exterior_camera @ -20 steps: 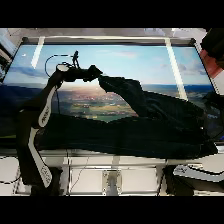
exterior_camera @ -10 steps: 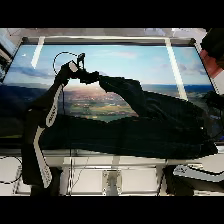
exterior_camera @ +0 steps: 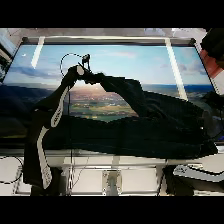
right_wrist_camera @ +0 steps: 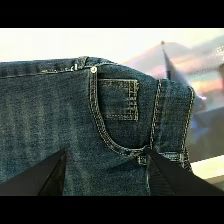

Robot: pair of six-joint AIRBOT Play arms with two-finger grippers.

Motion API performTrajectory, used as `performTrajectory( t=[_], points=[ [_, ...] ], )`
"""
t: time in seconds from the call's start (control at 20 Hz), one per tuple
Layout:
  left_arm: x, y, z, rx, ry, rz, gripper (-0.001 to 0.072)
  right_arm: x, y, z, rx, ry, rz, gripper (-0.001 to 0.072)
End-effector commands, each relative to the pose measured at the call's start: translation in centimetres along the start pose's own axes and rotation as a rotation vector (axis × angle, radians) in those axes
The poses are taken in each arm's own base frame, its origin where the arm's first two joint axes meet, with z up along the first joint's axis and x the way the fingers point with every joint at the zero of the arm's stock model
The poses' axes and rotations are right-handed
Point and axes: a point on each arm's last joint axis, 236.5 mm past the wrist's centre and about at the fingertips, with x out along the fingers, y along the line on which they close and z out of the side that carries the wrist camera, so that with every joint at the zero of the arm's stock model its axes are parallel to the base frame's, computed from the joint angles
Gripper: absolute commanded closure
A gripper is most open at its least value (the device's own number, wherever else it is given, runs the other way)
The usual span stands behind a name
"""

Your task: Fold the clothes and pants, and hang the long-sleeved shirts on hangers.

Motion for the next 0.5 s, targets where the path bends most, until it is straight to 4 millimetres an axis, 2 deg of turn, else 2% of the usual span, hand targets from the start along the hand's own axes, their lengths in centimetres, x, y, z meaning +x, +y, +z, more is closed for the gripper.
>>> performTrajectory(
  t=[0.0,0.05,0.1,0.3,0.35,0.45],
  points=[
    [0.5,-0.6,0.0,0.007,-0.014,-0.007,0.0593,0.1,0.1,-0.3,0.000,0.013,0.005,0.0181],
    [0.6,-0.9,0.2,0.023,-0.024,-0.011,0.0661,0.1,0.1,-0.3,0.000,0.013,0.005,0.0182],
    [0.6,-1.3,0.3,0.027,-0.032,-0.020,0.0682,0.1,0.1,-0.3,0.000,0.013,0.005,0.0182],
    [0.1,-1.9,0.6,0.024,-0.038,-0.032,0.0683,0.1,0.1,-0.3,0.000,0.014,0.005,0.0183],
    [-0.5,-2.0,1.1,0.032,-0.048,-0.030,0.0683,0.1,0.1,-0.4,0.000,0.016,0.006,0.0190],
    [-3.1,-2.2,3.2,0.061,-0.097,-0.016,0.0685,0.0,0.3,-0.7,0.001,0.029,0.011,0.0202]
  ],
)
